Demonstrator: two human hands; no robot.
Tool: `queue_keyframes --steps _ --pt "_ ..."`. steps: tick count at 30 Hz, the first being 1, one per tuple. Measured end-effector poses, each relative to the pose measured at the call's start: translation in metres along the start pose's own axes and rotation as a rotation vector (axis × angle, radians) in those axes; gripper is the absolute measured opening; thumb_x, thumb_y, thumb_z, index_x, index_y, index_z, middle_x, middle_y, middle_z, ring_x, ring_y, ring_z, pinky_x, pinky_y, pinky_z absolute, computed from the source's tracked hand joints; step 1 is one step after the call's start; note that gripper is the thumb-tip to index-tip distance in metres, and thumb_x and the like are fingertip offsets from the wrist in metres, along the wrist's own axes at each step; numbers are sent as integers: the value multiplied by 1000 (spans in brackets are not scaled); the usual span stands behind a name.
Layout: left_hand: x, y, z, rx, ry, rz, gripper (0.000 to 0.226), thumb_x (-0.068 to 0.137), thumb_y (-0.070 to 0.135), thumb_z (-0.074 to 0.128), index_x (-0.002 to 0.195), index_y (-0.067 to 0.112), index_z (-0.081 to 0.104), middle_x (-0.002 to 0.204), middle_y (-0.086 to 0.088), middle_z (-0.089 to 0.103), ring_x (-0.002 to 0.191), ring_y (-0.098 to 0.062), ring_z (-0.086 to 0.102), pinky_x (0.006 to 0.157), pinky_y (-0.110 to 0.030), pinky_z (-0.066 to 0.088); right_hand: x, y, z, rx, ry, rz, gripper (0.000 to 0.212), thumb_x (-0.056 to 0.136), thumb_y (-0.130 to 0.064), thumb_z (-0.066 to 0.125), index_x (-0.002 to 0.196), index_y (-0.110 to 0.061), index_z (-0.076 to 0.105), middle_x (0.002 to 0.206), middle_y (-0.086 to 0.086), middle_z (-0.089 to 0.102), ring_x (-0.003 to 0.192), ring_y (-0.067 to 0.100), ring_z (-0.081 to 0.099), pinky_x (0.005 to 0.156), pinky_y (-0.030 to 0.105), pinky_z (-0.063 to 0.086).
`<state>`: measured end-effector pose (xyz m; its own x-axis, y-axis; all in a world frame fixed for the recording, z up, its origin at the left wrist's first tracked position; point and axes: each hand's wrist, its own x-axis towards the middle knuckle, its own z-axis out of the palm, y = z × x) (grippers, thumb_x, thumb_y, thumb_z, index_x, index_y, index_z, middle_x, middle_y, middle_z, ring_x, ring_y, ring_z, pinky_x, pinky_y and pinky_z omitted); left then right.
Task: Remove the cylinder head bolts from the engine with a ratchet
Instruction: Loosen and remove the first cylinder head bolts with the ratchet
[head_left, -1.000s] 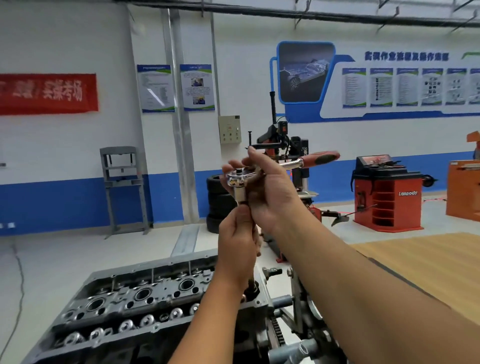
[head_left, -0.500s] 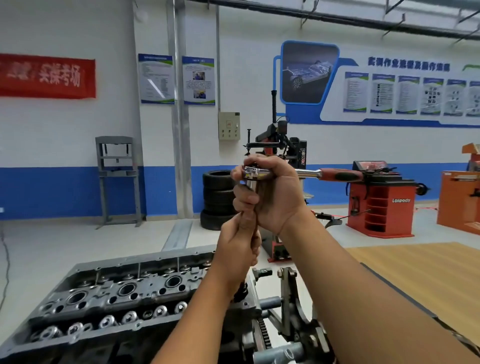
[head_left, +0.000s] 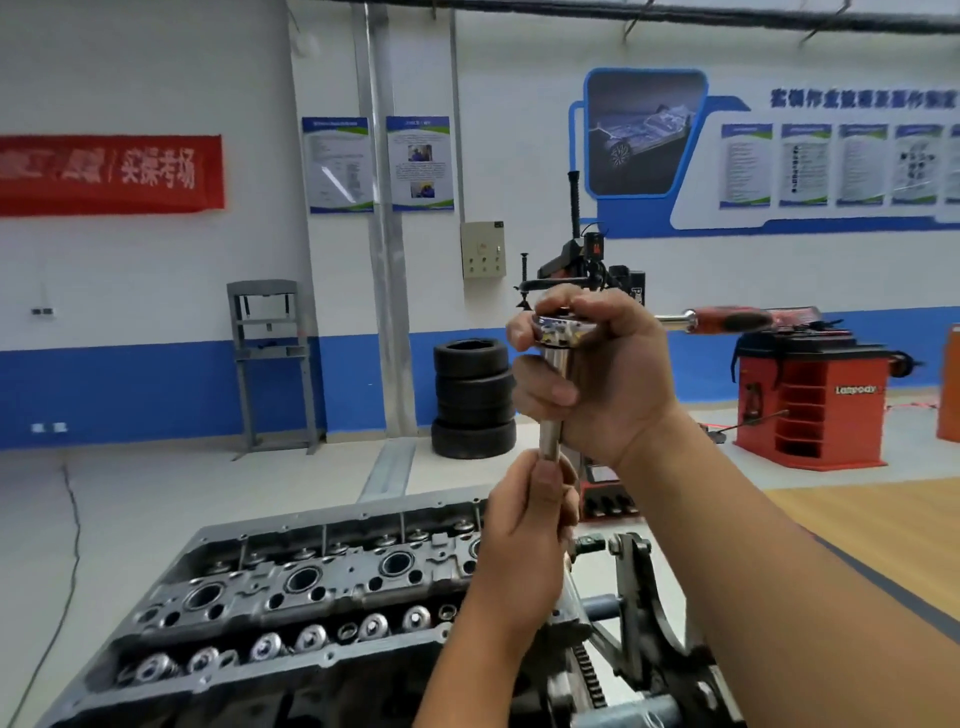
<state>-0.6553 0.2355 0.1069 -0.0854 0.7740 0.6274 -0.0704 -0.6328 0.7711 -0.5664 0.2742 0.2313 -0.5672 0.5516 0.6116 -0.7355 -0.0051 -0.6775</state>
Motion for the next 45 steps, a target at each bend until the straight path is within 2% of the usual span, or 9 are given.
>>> queue_keyframes --steps 7,14,18,22,27,30,36,41,45 --pt "3 3 12 228 114 47 53 94 63 44 90 12 57 72 -2 45 63 -16 37 59 -37 32 -4 18 4 -546 313 -549 13 88 -13 57 76 -8 56 75 20 62 41 29 54 41 27 37" --pt "-7 2 -12 109 -46 -13 21 110 23 46 111 27 67 83 2 65 68 -14 49 62 -18 44 -6 -2 5 -36 56 9 22 76 -24 49 72 -14 68 78 11 60 40 18 38 53 23 21" --pt "-11 3 -1 203 93 -3 33 108 4 42 99 26 65 70 8 59 59 -10 46 52 -18 40 -11 9 17 -171 199 -137 13 83 -19 54 81 -10 63 82 15 66 44 21 41 50 25 29" --pt "-14 3 4 304 166 59 52 105 4 49 97 52 67 72 5 62 63 -14 53 59 -25 49 -22 20 22 -411 329 -377 5 83 -14 61 83 -12 65 86 17 66 49 29 56 49 32 39" --pt "-21 8 -8 293 64 17 34 110 16 44 117 41 66 97 10 73 78 -11 63 75 -20 52 -15 3 29 -192 140 -18 9 67 -17 57 72 -12 62 75 14 62 40 19 40 52 25 25" --pt "-20 2 -4 393 153 17 35 106 6 49 97 36 64 89 8 69 71 -7 59 70 -23 50 -15 -1 24 -101 140 42 13 70 -25 53 69 -16 63 76 10 62 41 18 38 54 27 22" --pt "-21 1 0 423 220 15 37 103 5 55 92 39 66 78 3 67 59 -7 53 55 -20 45 -25 23 26 -507 327 -435 7 86 -17 60 80 -17 64 85 15 65 45 28 52 47 33 40" --pt "-24 9 -9 347 102 -80 16 108 13 47 116 24 57 97 8 71 88 -10 68 80 -20 53 -14 9 27 -188 109 -58 9 74 -21 57 76 -14 63 78 10 62 39 17 37 51 27 17" --pt "-23 8 -2 434 148 -58 24 105 5 48 101 27 58 87 -1 67 80 -21 62 75 -34 53 -18 3 14 -140 116 -49 14 83 -27 53 85 -15 59 83 9 65 39 18 41 54 27 21"
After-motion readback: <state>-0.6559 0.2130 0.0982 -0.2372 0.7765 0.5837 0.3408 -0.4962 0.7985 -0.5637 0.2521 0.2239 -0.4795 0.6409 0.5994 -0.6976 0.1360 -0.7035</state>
